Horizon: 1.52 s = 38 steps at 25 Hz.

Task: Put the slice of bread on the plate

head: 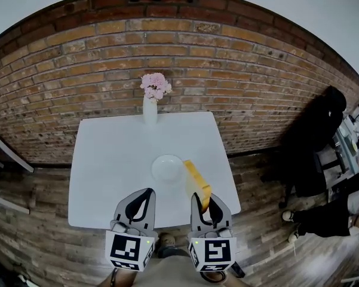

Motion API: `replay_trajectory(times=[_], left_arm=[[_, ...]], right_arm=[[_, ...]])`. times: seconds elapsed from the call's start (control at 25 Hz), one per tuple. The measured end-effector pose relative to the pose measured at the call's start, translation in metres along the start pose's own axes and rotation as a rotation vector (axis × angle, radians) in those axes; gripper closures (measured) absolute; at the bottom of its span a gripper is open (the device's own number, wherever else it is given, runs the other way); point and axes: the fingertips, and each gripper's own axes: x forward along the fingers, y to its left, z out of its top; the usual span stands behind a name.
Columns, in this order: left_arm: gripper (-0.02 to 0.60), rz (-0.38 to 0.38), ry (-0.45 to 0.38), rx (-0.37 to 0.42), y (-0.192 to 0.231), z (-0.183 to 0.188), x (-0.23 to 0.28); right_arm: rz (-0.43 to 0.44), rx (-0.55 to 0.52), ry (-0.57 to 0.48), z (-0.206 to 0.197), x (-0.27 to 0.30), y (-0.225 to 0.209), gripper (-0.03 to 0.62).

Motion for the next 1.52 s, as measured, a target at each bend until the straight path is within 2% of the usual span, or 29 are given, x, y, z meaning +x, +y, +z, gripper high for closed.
replay_trajectory(times=[0.28, 0.44, 0.68, 0.84, 1.08, 1.52], left_arm=[[0.572, 0.007, 0.013, -0.034, 0.012, -0.005, 0.017], [0.572, -0.021, 0.029, -0.034, 0.015, -0.004, 0.032], [0.572, -0.052, 0.045, 0.002, 0.016, -0.002, 0.048], [0.572, -0.063, 0.077, -0.002, 0.02, -0.013, 0.052], [0.572, -0.078, 0.103, 0.032, 0.028, -0.021, 0.066], [0.572, -0.101, 0.151, 0.014, 0.039, -0.039, 0.089]], right_arm=[[0.015, -0.01, 0.024, -0.001, 0.021, -0.001, 0.5], [0.016, -0.014, 0.048, -0.001, 0.025, -0.001, 0.5], [0.025, -0.008, 0.072, -0.009, 0.046, -0.001, 0.5], [0.026, -0.006, 0.094, -0.017, 0.058, 0.001, 0.502], [0.029, -0.008, 0.12, -0.026, 0.076, 0.006, 0.502], [0.04, -0.014, 0.154, -0.04, 0.108, 0.011, 0.502]])
